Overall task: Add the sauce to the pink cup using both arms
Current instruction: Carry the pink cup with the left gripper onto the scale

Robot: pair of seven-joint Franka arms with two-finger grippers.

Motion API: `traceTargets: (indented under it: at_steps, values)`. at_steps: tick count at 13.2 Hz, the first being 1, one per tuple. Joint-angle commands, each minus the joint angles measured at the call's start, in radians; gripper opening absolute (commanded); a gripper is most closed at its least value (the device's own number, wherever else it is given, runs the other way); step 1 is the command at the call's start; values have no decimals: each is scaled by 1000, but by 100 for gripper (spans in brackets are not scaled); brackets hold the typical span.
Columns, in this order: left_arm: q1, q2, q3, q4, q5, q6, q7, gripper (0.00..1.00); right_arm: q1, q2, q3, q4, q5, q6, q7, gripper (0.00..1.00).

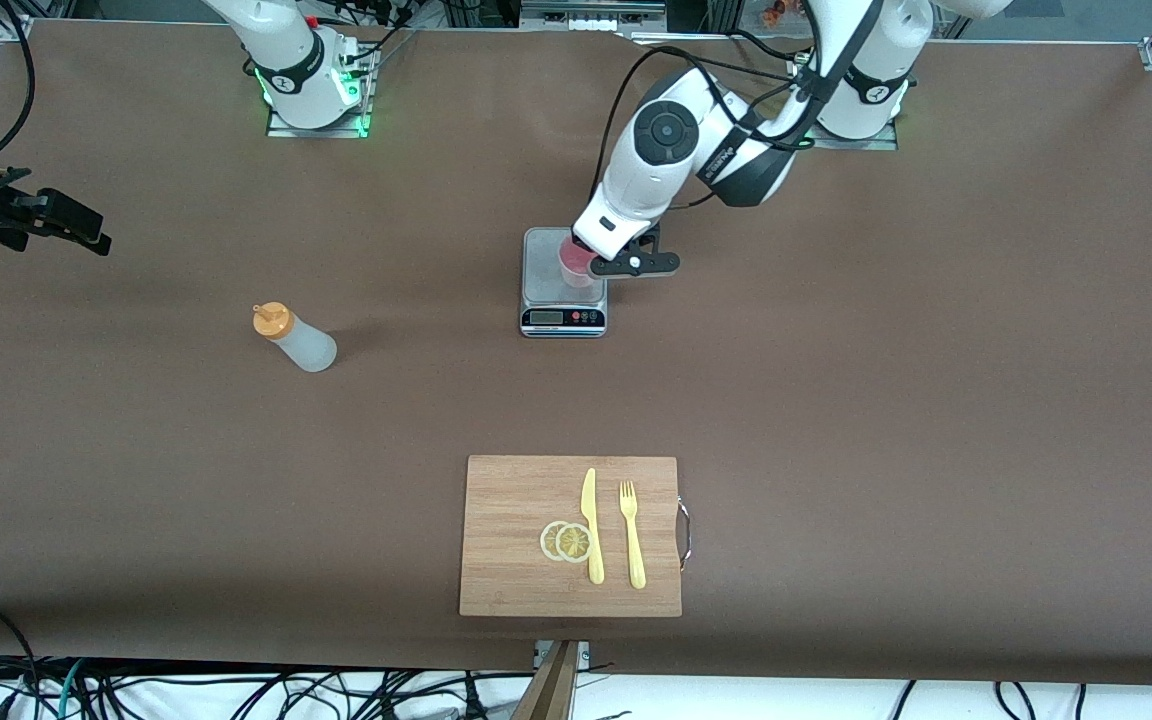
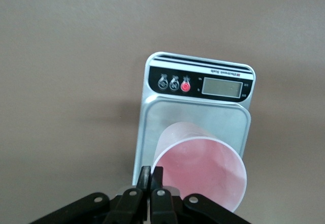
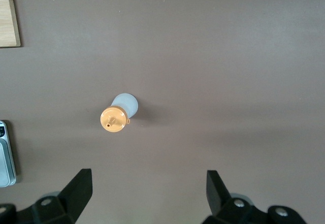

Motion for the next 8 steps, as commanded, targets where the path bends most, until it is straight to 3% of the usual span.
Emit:
traceTargets:
  at_steps: [1, 5, 6, 7, 8]
  values:
    - [-39, 40, 14, 26, -4, 40, -48, 0, -7, -21, 2, -19, -2, 4, -10, 99]
    - [-55, 53, 15, 26, 12, 57, -74, 0, -7, -15, 2, -13, -2, 4, -12, 99]
    - [-53, 53, 15, 26, 12, 57, -72, 14, -7, -15, 2, -13, -2, 4, -13, 99]
    - [-50, 51, 17, 26, 12, 55, -72, 38, -7, -15, 2, -13, -2, 4, -14, 99]
    - [-47, 50, 17, 26, 10, 55, -74, 53, -7, -15, 2, -13, -2, 4, -14, 99]
